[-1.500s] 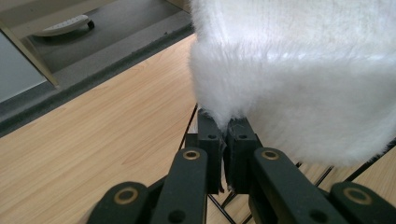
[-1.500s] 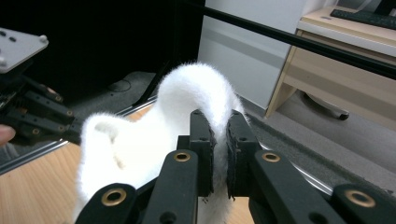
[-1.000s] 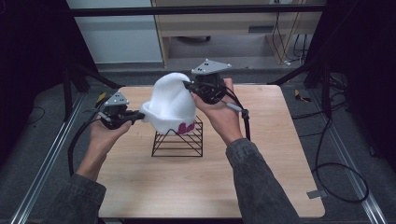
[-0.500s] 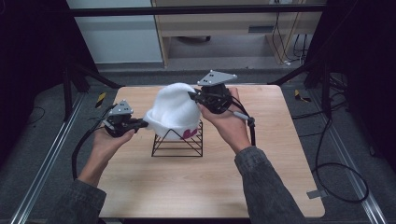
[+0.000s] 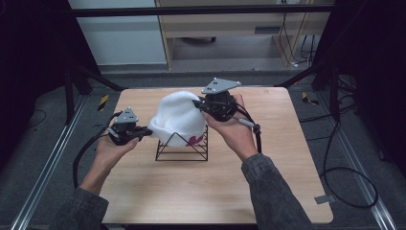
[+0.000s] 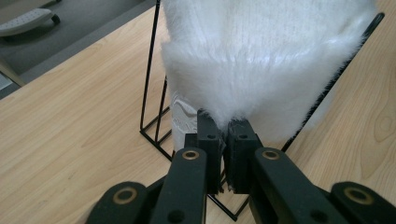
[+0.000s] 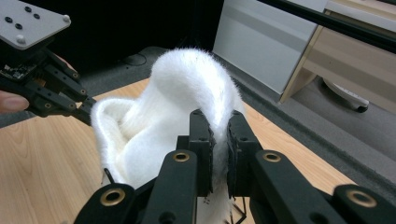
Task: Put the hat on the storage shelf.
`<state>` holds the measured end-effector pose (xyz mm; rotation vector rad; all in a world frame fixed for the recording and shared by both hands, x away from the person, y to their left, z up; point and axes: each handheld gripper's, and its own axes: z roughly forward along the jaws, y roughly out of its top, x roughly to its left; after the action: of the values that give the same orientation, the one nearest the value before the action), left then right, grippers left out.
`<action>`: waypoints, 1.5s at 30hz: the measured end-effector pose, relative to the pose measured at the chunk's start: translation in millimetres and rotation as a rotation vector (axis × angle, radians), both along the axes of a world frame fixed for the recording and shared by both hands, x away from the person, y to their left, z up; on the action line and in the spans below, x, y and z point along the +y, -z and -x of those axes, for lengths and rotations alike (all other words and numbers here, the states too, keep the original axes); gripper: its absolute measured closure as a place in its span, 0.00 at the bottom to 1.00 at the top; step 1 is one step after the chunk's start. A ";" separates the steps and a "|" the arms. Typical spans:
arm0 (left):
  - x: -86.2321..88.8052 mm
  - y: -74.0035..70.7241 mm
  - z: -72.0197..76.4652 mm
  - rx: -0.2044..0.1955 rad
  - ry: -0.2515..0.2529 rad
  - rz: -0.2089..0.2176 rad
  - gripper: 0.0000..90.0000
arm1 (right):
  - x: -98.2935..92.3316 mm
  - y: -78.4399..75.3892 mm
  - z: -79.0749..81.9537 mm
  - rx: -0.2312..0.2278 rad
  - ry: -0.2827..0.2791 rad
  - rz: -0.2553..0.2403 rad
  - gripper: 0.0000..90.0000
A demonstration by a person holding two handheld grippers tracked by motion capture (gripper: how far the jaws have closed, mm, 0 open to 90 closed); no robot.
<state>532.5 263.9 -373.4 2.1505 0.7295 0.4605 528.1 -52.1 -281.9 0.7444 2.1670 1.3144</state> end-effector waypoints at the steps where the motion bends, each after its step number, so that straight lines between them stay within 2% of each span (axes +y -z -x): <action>1: 0.3 0.5 1.0 -0.003 -0.001 0.001 0.96 | 0.8 0.4 0.2 0.002 -0.001 0.003 0.92; 15: 4.1 10.3 10.2 -0.007 -0.043 0.051 0.95 | 3.7 6.9 0.5 0.027 -0.018 0.018 0.92; 20: 4.3 11.5 13.7 -0.012 -0.043 0.044 0.95 | 4.7 11.6 0.8 0.042 -0.023 0.019 0.92; 23: 4.0 12.6 15.1 -0.012 -0.036 0.043 0.95 | 6.8 15.9 1.4 0.044 -0.023 0.038 0.92; 29: 6.0 22.8 15.4 0.005 -0.039 0.043 0.95 | 5.5 18.1 2.2 0.051 -0.027 0.036 0.91; 34: 4.2 24.7 15.4 0.003 -0.031 0.032 0.95 | 8.5 19.6 3.7 0.052 -0.037 0.043 0.91; 37: 3.5 29.1 13.4 0.009 -0.034 0.021 0.95 | 10.2 23.5 2.7 0.072 -0.028 0.059 0.91; 41: 3.6 34.7 13.0 0.020 -0.033 0.020 0.95 | 10.6 29.1 1.3 0.086 -0.031 0.061 0.90; 45: 2.7 39.0 13.5 0.022 -0.030 0.001 0.95 | 11.4 33.8 1.2 0.104 -0.034 0.063 0.90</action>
<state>519.0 266.5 -412.4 2.1494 0.7746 0.4527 526.9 -40.8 -315.7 0.7694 2.3011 1.2437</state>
